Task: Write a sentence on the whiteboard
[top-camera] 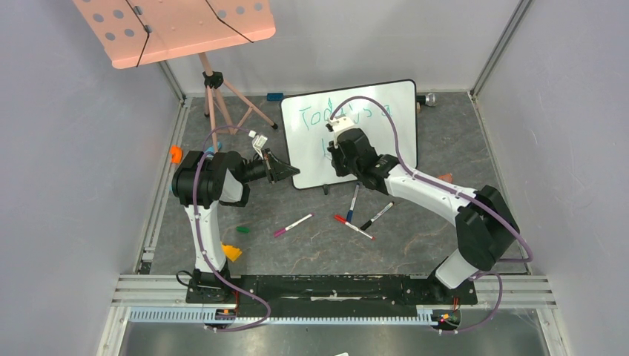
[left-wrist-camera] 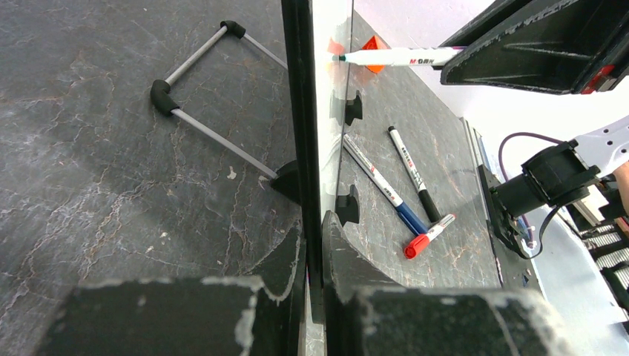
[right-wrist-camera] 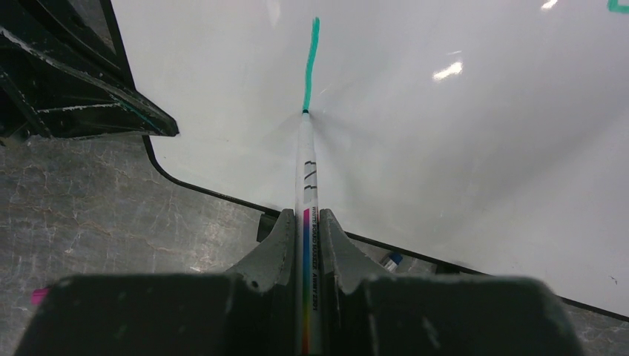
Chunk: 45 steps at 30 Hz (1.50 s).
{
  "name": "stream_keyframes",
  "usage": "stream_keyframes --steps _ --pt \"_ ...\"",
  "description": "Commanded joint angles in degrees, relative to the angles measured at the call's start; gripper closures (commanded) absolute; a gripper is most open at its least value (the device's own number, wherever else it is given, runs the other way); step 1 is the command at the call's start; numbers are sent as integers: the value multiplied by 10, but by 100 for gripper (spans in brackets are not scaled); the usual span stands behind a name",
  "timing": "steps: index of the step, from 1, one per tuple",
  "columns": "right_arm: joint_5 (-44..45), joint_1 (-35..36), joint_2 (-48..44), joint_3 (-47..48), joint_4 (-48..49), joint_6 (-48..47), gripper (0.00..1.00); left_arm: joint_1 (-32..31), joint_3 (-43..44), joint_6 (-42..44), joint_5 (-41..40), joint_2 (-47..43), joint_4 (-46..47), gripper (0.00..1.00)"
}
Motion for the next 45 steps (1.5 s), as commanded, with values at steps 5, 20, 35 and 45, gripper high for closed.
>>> stream_keyframes --steps 5,20,35,45 --pt "22 -10 18 57 2 -8 100 -2 8 33 3 7 47 98" --pt "32 -32 -1 38 -5 -9 100 -2 10 31 3 8 47 98" --pt "10 -34 -18 -15 2 -11 100 -2 10 30 4 9 47 98" --pt "-46 -34 -14 -21 39 5 100 -2 10 30 2 9 47 98"
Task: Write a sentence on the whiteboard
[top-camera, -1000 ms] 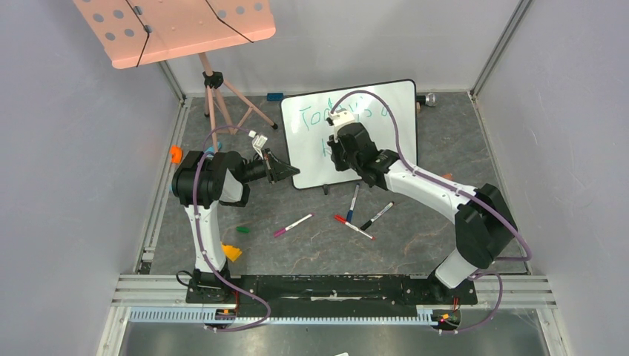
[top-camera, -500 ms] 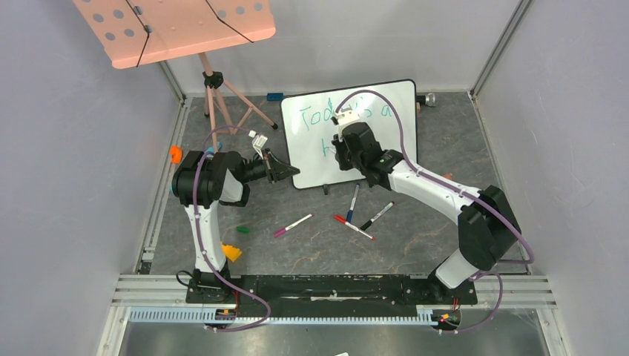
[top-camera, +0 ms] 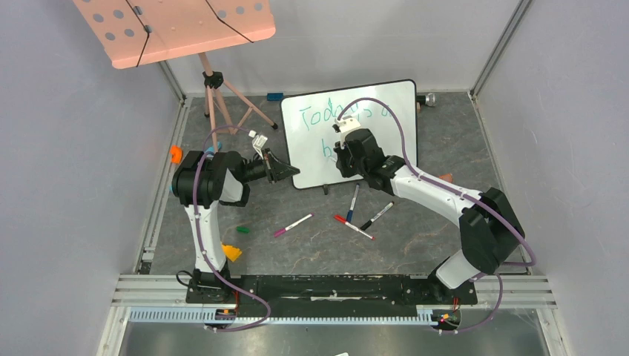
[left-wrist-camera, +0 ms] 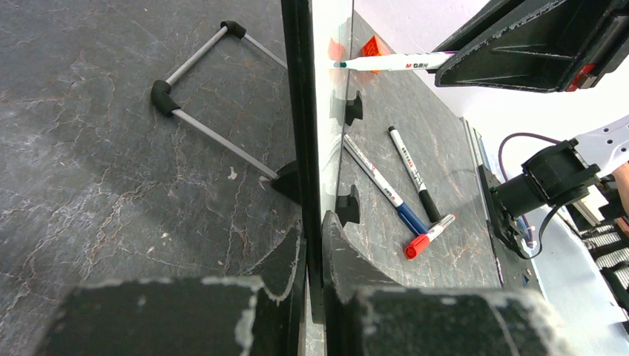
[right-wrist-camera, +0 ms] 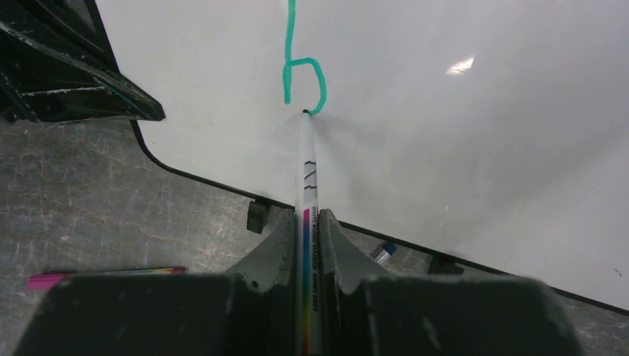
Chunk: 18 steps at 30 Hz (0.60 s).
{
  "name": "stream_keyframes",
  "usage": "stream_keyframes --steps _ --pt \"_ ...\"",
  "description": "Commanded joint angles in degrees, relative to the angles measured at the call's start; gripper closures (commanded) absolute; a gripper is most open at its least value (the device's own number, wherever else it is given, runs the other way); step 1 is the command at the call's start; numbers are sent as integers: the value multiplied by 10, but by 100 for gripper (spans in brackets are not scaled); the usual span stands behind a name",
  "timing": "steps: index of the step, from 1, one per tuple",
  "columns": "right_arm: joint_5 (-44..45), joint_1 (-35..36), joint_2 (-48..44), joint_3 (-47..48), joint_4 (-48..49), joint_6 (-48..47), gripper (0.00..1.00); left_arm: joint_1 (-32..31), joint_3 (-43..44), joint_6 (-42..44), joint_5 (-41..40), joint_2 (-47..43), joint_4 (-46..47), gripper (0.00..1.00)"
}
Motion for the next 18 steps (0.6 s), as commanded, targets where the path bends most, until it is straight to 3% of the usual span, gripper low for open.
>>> stream_keyframes --steps 1,18 --pt "-22 -7 3 6 36 8 100 -1 9 31 3 8 47 98" --pt "-36 -28 -43 27 30 0 100 -2 10 30 3 9 47 98"
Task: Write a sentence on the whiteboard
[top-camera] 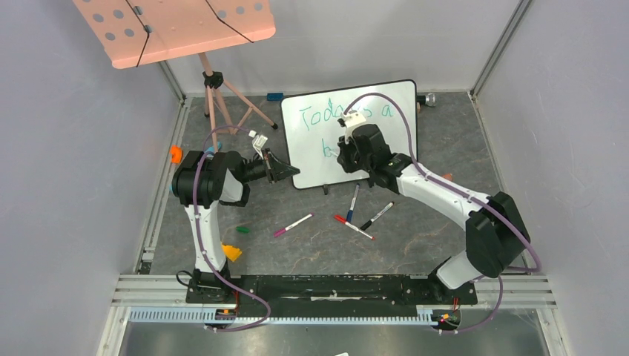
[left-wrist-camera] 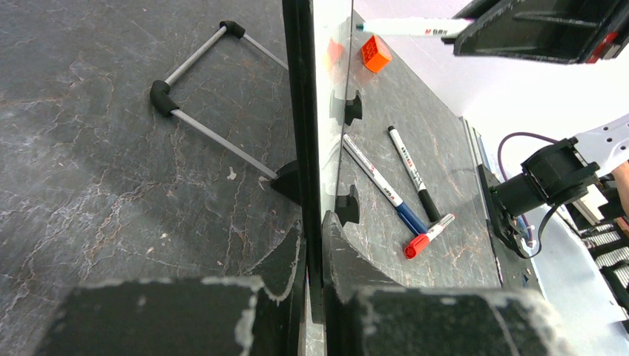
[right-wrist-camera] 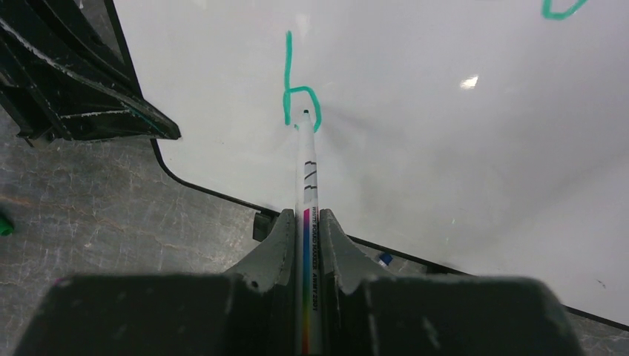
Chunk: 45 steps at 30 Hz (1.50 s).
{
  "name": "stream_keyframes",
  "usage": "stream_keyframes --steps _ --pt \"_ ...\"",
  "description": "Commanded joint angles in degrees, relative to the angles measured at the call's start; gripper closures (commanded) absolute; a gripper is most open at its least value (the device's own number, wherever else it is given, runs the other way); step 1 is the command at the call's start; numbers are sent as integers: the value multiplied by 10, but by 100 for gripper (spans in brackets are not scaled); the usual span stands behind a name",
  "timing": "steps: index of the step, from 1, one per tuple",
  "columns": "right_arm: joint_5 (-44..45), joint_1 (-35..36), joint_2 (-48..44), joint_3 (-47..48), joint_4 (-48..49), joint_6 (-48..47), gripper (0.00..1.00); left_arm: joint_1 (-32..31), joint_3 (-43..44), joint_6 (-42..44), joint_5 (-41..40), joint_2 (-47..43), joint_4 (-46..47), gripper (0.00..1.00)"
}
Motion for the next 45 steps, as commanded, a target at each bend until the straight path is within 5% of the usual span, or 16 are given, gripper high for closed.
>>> stream_keyframes --steps 1,18,45 --pt "-1 -15 -25 29 18 -2 100 -2 9 29 1 8 47 98" --pt "14 -34 24 91 -3 -9 100 -1 10 30 2 8 47 98" --pt "-5 -36 -9 -20 10 2 100 -1 11 27 3 9 47 98"
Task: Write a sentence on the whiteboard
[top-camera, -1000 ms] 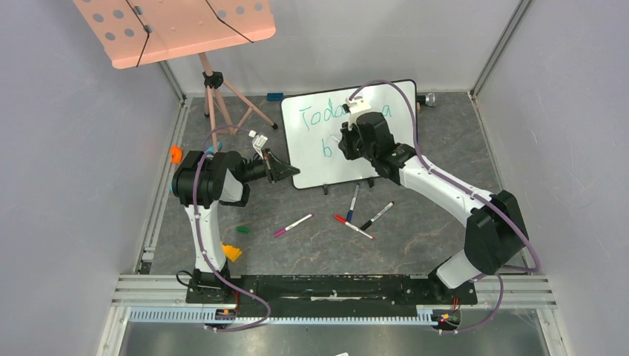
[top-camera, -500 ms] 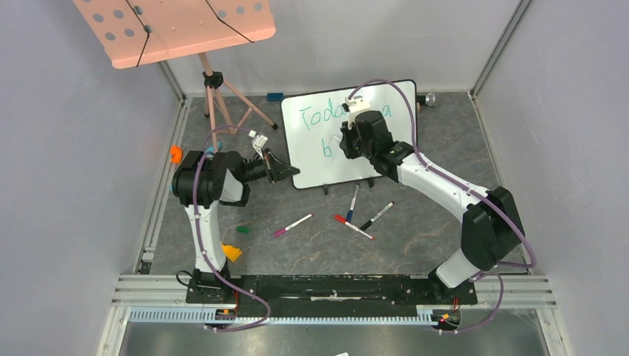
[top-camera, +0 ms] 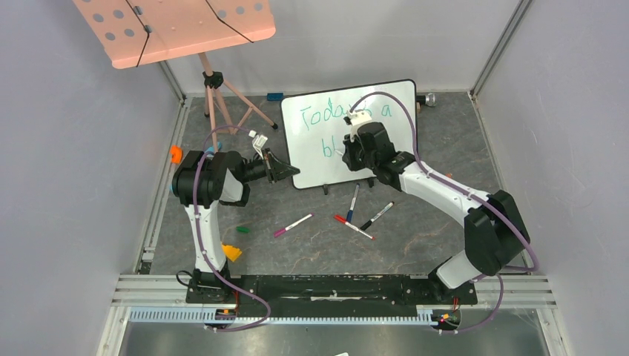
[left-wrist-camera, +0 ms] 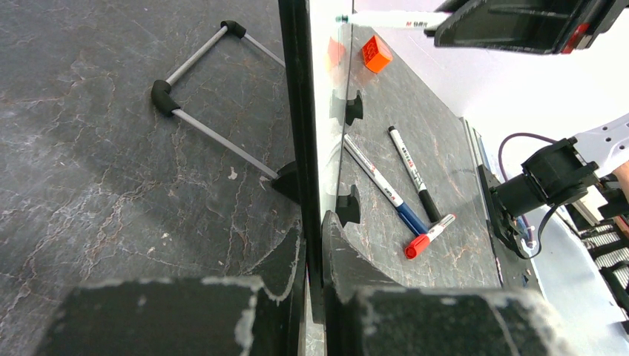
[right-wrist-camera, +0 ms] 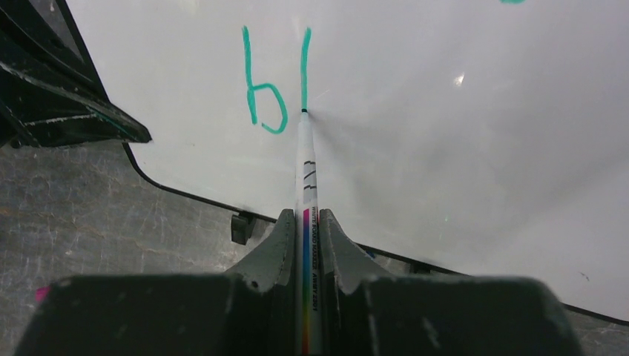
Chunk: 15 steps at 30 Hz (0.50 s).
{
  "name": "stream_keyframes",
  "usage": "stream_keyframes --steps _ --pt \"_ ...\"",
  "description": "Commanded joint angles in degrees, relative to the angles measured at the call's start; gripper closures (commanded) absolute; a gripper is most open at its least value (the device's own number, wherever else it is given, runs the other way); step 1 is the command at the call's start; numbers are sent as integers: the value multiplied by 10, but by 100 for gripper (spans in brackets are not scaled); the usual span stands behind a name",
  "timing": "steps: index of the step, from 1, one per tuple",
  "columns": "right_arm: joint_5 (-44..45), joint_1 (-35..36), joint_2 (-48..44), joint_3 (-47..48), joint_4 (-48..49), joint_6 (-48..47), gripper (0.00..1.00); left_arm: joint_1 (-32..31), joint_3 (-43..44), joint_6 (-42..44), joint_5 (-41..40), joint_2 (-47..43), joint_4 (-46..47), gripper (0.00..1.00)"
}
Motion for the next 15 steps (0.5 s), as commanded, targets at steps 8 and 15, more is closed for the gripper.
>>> stream_keyframes --steps 8,15 --pt "-12 -2 -27 -29 10 7 100 -1 9 28 4 8 47 98" --pt "-17 -3 -54 -15 3 5 100 -1 9 29 4 7 47 98"
